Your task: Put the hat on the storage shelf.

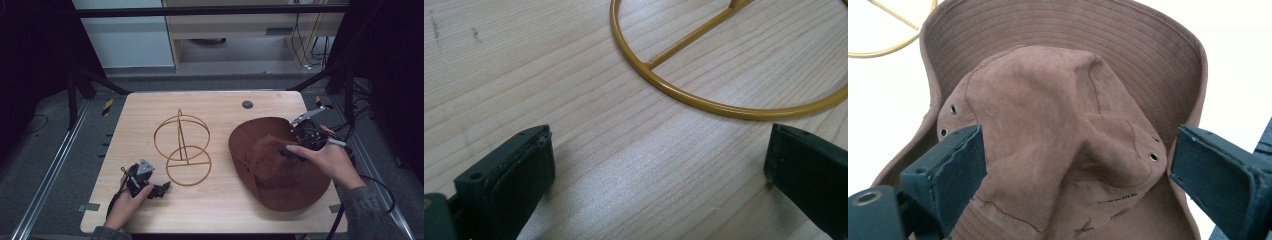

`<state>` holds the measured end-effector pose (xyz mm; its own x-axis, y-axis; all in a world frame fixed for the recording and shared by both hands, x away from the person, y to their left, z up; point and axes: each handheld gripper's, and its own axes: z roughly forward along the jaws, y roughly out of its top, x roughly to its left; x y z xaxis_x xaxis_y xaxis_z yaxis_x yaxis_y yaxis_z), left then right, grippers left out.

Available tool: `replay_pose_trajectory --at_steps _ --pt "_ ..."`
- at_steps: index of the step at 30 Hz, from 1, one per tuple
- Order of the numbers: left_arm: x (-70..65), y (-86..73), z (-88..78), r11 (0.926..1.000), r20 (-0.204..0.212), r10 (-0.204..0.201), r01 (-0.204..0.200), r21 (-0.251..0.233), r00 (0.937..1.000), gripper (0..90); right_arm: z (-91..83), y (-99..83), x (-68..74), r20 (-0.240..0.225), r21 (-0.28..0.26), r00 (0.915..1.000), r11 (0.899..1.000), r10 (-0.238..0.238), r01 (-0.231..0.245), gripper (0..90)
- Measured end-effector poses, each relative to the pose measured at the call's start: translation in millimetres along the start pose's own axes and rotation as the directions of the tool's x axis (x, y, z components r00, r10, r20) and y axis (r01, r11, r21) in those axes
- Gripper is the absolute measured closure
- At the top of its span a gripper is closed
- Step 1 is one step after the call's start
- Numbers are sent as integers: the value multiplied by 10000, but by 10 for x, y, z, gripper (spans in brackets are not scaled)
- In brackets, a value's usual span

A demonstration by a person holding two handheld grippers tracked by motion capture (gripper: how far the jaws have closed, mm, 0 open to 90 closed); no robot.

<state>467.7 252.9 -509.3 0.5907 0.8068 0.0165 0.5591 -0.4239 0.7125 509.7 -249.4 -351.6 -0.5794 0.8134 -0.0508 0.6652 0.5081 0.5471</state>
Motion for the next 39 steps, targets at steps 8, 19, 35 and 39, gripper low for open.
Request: replay_pose_trajectory --at_steps 8,19,35,39 --pt "-1 0 0 10000 -10 -9 9 -10 10000 0 49 27 -74 -119 496 9999 9988 32 -26 84" --pt "-1 0 0 10000 2 -4 4 0 10000 0 159 38 -103 -350 739 9993 9972 122 -95 76" --pt "-2 0 -1 10000 7 6 -6 2 10000 0 519 183 29 -774 1153 9964 9924 -332 420 162" --pt "-2 0 0 10000 0 -3 3 -8 10000 0 569 175 34 -868 1305 9958 9907 -277 389 186"
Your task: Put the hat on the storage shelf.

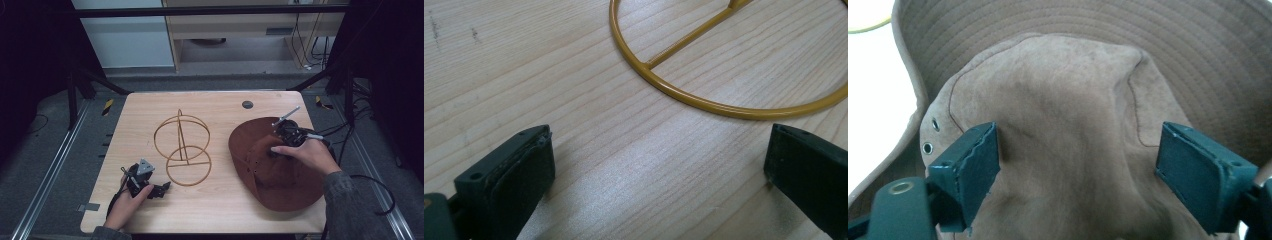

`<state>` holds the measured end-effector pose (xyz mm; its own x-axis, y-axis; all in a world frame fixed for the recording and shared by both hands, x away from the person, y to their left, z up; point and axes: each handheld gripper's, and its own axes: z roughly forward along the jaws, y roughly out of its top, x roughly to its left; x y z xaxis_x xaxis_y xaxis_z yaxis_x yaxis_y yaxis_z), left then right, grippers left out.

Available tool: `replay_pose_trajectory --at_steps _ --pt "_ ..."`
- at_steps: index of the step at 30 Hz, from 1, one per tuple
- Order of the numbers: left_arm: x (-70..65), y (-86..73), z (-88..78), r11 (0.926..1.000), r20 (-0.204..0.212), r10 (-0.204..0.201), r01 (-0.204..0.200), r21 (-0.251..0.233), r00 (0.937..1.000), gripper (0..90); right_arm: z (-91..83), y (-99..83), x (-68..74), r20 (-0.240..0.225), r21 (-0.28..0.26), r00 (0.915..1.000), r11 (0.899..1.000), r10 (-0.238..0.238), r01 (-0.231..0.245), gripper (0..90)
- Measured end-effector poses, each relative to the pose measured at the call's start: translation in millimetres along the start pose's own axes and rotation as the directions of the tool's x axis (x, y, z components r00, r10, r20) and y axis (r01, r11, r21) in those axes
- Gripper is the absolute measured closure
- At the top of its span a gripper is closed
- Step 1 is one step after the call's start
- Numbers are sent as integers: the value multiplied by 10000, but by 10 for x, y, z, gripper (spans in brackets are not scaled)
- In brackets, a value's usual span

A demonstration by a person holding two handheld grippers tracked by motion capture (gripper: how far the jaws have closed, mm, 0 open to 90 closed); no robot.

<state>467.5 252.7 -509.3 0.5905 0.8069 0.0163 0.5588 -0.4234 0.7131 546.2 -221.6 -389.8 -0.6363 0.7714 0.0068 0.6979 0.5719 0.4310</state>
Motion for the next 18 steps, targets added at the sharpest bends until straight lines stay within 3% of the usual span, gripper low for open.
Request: replay_pose_trajectory --at_steps 10,17,18 --pt "0 0 -1 10000 11 9 -9 11 10000 0 46 -4 8 -78 184 9995 9993 -310 311 343" --pt "0 0 0 10000 0 0 0 0 10000 0 55 -45 -15 -152 229 9990 9989 -415 418 521" --pt "0 0 0 10000 -1 3 -3 2 10000 0 58 -64 -22 -260 229 9991 9991 -344 350 607"
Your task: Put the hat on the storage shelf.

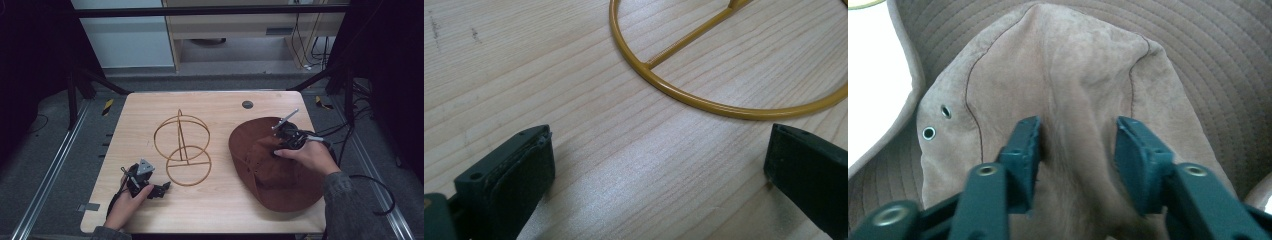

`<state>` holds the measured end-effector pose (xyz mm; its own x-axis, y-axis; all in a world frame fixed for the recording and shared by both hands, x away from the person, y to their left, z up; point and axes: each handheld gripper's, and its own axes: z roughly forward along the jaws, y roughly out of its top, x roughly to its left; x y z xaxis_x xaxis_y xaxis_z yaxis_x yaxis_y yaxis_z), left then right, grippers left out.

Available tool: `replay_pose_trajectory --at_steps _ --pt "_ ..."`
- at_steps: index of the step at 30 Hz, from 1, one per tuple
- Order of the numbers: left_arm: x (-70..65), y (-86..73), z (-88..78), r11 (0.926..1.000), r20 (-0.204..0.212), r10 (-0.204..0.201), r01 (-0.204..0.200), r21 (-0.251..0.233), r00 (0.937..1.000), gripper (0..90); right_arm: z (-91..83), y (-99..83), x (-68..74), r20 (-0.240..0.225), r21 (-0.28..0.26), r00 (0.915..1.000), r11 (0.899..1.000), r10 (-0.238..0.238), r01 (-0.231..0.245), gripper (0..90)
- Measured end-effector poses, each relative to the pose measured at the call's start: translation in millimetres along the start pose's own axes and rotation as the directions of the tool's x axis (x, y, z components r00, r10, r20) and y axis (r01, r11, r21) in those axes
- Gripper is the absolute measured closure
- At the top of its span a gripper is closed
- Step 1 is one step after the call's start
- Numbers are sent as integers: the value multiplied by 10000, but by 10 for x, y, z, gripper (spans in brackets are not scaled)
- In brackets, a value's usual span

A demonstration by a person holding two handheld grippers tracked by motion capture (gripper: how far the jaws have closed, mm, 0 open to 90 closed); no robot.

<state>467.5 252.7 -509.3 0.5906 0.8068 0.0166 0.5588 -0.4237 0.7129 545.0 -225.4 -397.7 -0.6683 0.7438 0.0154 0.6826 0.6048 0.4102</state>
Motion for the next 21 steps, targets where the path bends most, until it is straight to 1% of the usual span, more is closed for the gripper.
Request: replay_pose_trajectory --at_steps 1,2,3,4,5,7,10,12,13,14,15,17,19,21 --pt "0 0 0 10000 0 0 0 0 10000 0 0 0 0 0 0 10000 10000 0 0 607" --pt "0 0 0 10000 0 -4 4 -2 10000 0 3 -7 -10 28 -13 9999 10000 -98 98 642" --pt "0 0 0 10000 13 5 -5 7 10000 0 4 -17 -18 -88 -36 9999 10000 -80 79 731" --pt "0 0 0 10000 13 5 -5 7 10000 0 4 -17 -18 -88 -36 9999 10000 -80 79 731" --pt "0 0 0 10000 9 9 -9 8 10000 0 9 -28 -23 -146 -39 9998 9999 -124 123 819" --pt "0 0 0 10000 10 8 -8 8 10000 0 3 -34 -20 -206 -70 9998 9999 -77 76 868" --pt "0 0 0 10000 0 -6 6 -3 10000 0 -34 -33 -22 -308 -115 9994 9998 -142 138 887" --pt "0 0 0 10000 -1 -3 3 1 10000 0 -88 -19 -17 -228 -117 9995 9997 -208 205 889" --pt "0 0 0 10000 -1 -3 3 1 10000 0 -88 -19 -17 -228 -117 9995 9997 -208 205 889" --pt "0 0 0 10000 -2 -1 1 0 10000 0 -153 -3 -7 -180 -167 9996 9996 -210 207 890" --pt "0 0 0 10000 0 -1 1 1 10000 0 -176 1 -4 -188 -199 9996 9996 -228 224 890" --pt "0 0 0 10000 11 4 -4 8 10000 0 -249 12 13 -209 -323 9995 9992 -241 234 890" --pt "0 0 -1 10000 11 8 -8 12 10000 0 -312 17 33 -287 -545 9995 9984 -156 141 891" --pt "0 0 0 10000 11 7 -7 8 10000 0 -367 21 48 -288 -797 9994 9967 -170 147 890"
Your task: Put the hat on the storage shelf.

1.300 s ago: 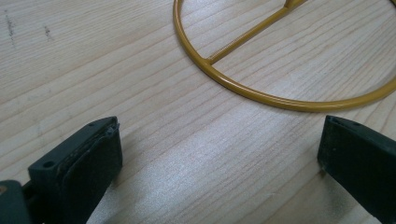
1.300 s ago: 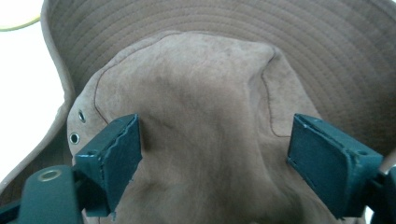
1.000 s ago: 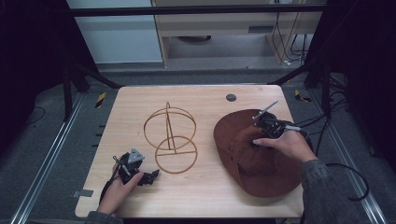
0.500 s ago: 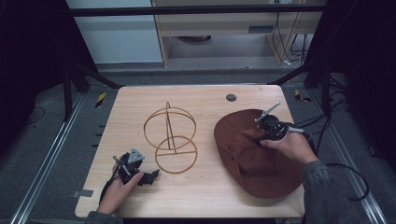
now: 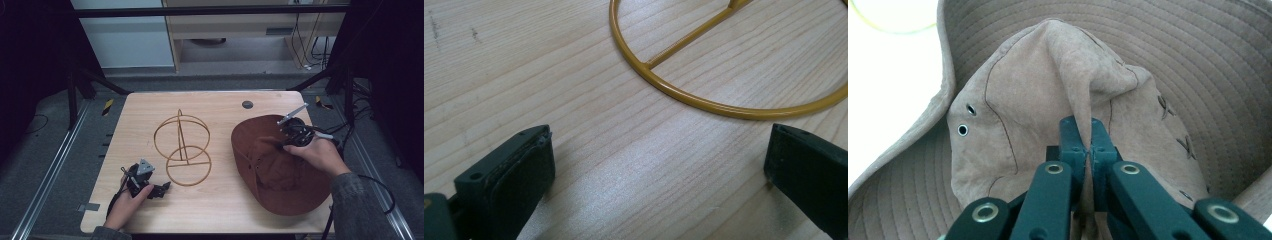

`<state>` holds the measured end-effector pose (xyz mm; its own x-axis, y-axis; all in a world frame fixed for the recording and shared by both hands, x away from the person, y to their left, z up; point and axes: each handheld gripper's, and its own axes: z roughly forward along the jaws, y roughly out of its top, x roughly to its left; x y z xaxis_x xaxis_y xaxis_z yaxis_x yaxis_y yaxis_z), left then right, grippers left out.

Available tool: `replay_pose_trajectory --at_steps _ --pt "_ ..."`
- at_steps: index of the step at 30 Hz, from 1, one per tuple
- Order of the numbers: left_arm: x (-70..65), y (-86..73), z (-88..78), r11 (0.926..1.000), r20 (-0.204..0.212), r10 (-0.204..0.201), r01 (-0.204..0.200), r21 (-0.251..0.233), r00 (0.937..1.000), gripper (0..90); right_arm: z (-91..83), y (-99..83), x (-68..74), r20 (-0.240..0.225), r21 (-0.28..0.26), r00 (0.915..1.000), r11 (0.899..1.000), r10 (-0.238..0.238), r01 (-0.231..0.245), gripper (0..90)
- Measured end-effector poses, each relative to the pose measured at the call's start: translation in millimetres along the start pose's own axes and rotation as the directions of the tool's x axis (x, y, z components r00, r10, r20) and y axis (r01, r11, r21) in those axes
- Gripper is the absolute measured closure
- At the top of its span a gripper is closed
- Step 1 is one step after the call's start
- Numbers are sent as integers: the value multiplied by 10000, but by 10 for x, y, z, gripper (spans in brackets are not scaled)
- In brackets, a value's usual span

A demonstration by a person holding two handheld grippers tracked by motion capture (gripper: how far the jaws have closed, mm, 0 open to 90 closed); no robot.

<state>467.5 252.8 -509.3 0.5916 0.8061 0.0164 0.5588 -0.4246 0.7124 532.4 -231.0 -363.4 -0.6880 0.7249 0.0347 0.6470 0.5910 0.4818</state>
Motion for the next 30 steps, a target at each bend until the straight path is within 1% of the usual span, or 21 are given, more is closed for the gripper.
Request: replay_pose_trajectory --at_steps 4,5,6,10,13,14,15,16,17,18,19,21,22,23,24,28,29,30 --pt "0 0 0 10000 -10 -11 11 -7 10000 0 -150 44 45 52 -421 10000 9991 -2 4 890" --pt "0 0 0 10000 -10 -11 11 -7 10000 0 -150 44 45 52 -421 10000 9991 -2 4 890" --pt "0 0 0 10000 -12 -5 5 -6 10000 0 -225 80 65 89 -501 10000 9987 -13 18 890" --pt "-4 -1 0 10000 -2 -17 17 -19 10000 0 -375 164 101 212 -589 9998 9983 -8 21 890" --pt "-5 -1 1 10000 -6 -31 31 -30 10000 0 -483 230 128 207 -744 9998 9972 1 14 890" --pt "-5 -1 1 10000 -6 -31 31 -30 10000 0 -483 230 128 207 -744 9998 9972 1 14 890" --pt "-3 -1 0 10000 -20 -3 3 -26 10000 0 -553 275 152 179 -882 9998 9961 51 -35 890" --pt "-3 -1 0 10000 -13 0 0 -26 10000 0 -553 275 152 179 -882 9998 9961 51 -35 890" --pt "-3 -1 1 10000 -23 -13 13 -40 10000 0 -627 317 180 180 -1180 9998 9930 13 8 890" --pt "-3 -1 1 10000 -23 -13 13 -40 10000 0 -627 317 180 180 -1180 9998 9930 13 8 890" --pt "-3 -1 1 10000 -23 -12 12 -38 10000 0 -719 358 228 165 -1518 9999 9884 7 18 890" --pt "-3 -1 1 10000 -17 -3 3 -32 10000 0 -788 386 269 128 -1794 9999 9838 -13 36 890" --pt "-3 -1 1 10000 -14 -1 1 -30 10000 0 -788 386 269 128 -1794 9999 9838 -13 36 890" --pt "-3 -1 1 10000 -14 -2 2 -30 10000 0 -828 400 292 132 -1934 9999 9811 -31 56 890" --pt "-3 -1 1 10000 -14 -1 1 -30 10000 0 -904 428 340 73 -2239 9999 9745 -129 142 890" --pt "-3 -1 -1 10000 -12 6 -6 -22 10000 0 -1054 497 443 78 -2830 9994 9585 -334 342 890" --pt "-4 -1 0 10000 -25 -4 4 -29 10000 0 -1087 512 466 84 -2894 9994 9566 -333 344 890" --pt "-4 -1 0 10000 -25 -4 4 -29 10000 0 -1131 536 495 71 -3096 9990 9498 -442 442 890"
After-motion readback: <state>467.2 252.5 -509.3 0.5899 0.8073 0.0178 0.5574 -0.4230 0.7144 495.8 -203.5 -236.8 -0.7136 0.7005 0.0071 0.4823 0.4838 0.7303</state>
